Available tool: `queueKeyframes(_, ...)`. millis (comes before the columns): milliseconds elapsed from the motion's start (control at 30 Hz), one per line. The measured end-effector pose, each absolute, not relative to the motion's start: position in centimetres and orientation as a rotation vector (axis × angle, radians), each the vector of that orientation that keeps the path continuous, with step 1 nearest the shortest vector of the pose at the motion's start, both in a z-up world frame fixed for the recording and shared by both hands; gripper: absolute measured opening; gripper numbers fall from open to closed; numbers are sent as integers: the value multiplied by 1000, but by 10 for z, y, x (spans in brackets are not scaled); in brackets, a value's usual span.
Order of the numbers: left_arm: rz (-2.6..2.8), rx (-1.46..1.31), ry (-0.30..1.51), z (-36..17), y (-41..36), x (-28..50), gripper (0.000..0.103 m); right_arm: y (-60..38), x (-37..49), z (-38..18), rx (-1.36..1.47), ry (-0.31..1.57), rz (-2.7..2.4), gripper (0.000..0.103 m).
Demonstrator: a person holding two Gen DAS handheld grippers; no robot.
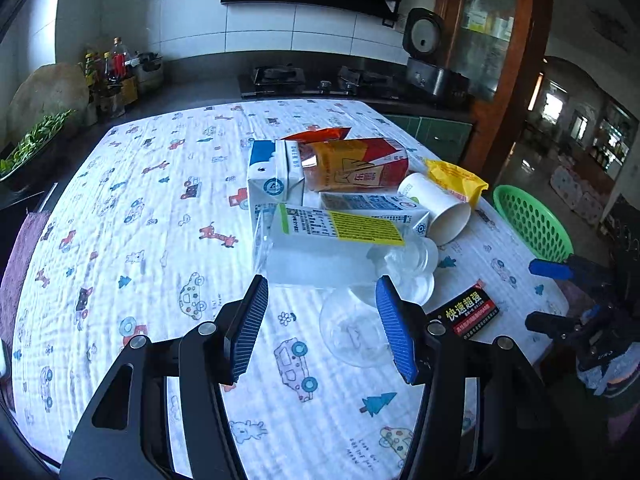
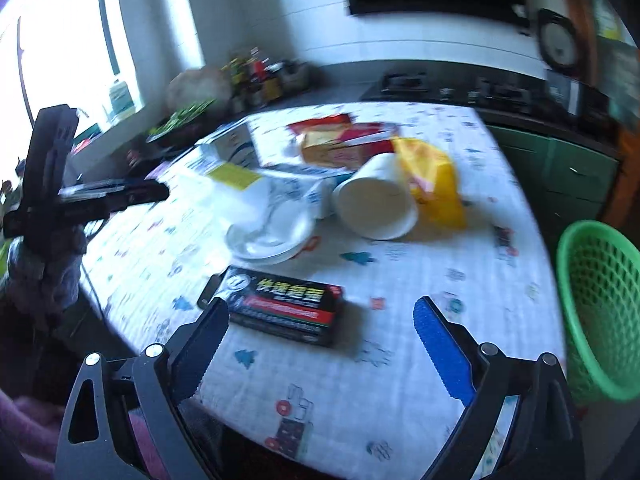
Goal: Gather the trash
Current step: 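Move the right tool back to the table and grasp the black glue box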
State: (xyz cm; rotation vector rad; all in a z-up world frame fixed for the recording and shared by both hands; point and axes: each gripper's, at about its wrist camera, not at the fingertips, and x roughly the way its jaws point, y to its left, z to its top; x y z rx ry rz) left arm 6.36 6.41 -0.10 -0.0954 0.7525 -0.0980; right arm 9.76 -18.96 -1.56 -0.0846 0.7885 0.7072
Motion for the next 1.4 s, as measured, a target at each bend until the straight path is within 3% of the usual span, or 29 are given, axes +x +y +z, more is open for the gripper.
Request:
queueKeyframes(233,-138,-123,774,-12,71,55,58,-145,122,-38,-285,867,891,92)
queueKeyframes(333,-156,-119,784,-16,70,51,65,-132,129,-43,-348,885,968,92)
queueKeyframes(467,-170,-112,785,-20,70,48,67,-116,139,-47,-442,887,1048,92)
queueKeyframes(833,-209,-99,827,-35,65,45,72,-95,147,-64,-536,943,1161,92)
queueKeyframes(1167,-242,-75,842,-49,45,54,74,-99,121,-60,-557,922,1149,62)
queueKeyframes(1400,-239,-58,845,-57,36,65,74,-105,110,-60,-544,924,1149,56)
